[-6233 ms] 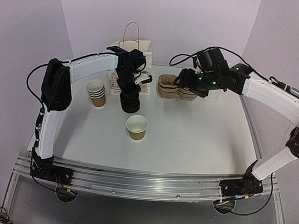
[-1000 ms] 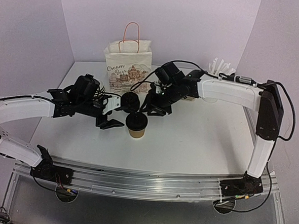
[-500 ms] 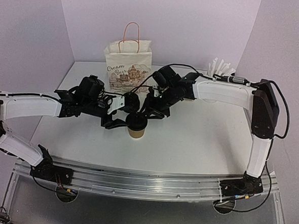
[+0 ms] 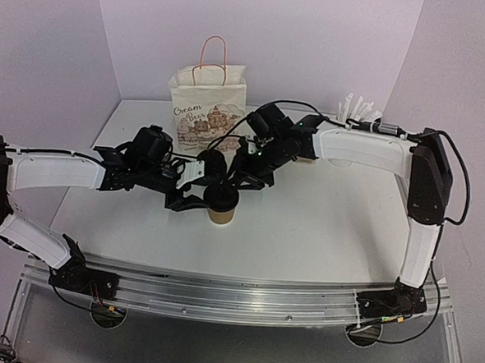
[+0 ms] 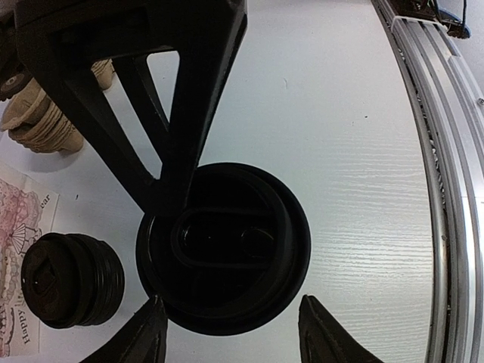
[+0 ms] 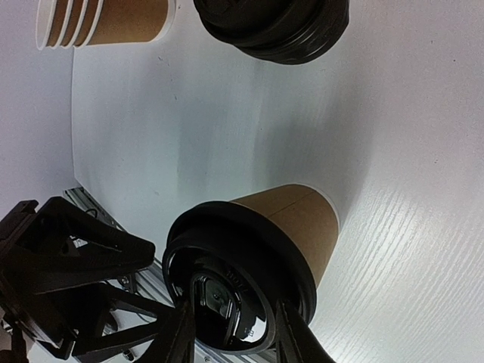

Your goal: Pack the takeout coffee

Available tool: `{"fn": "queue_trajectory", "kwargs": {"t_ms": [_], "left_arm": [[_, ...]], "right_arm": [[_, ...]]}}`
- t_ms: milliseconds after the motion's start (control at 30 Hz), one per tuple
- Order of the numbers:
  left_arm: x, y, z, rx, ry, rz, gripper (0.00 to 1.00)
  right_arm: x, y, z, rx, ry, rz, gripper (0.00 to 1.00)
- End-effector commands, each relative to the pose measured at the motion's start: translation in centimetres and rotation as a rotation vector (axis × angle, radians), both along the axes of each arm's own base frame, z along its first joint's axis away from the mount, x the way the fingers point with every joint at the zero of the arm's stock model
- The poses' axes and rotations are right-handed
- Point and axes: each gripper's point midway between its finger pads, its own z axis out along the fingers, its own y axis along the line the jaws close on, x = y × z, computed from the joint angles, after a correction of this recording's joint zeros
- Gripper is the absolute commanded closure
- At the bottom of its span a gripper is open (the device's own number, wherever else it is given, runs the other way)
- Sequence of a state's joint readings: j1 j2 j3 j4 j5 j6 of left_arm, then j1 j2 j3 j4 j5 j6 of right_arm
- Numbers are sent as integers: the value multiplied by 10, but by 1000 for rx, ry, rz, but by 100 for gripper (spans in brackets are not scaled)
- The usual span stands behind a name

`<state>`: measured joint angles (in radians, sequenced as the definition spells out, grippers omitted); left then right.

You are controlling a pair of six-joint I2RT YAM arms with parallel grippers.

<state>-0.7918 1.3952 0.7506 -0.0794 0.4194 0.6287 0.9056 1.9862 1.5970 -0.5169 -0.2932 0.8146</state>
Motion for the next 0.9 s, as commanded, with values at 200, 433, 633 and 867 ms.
{"fn": "queue_trajectory", "kwargs": {"t_ms": [200,433,633,867], "left_arm": [[-8,9,-6,36,17,-14,48],[-13,10,14,18,-47,-67,41],[-17,17,5,37,-64,-71,44],[-23,20,-2,19,-270,-201,44]], "right_arm": [[-2,8,9,22,-16,22,65],[-6,14,26,42,-95,85,59],[-7,15,57,49,-299,207,51],[-16,17,57,35,-391,334,47]]}}
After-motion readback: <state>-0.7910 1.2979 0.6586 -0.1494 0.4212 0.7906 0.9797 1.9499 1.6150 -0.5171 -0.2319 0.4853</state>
